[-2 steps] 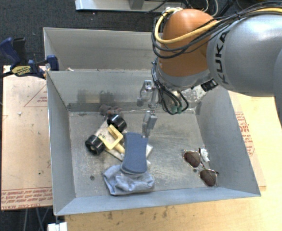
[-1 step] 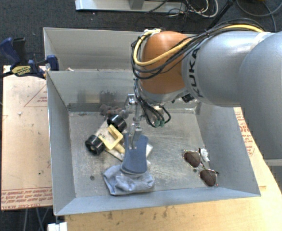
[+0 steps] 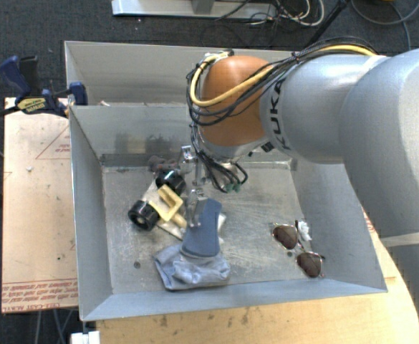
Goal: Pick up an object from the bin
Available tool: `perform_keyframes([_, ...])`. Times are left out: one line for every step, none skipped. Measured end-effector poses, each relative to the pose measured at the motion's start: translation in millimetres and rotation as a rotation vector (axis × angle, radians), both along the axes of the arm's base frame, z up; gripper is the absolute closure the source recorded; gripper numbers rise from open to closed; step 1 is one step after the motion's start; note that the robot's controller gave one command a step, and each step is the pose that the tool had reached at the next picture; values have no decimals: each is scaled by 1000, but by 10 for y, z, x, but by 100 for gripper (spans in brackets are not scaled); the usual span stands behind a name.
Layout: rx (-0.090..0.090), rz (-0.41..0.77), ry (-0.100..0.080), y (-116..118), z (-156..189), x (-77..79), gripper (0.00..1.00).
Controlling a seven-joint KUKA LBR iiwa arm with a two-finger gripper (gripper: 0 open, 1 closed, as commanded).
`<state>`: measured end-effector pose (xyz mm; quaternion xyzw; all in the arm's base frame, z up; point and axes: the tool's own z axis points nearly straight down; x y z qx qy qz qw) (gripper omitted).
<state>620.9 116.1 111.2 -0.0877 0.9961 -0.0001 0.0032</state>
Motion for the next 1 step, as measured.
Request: perform_keyframes([-1,355,2,117,221,77,0])
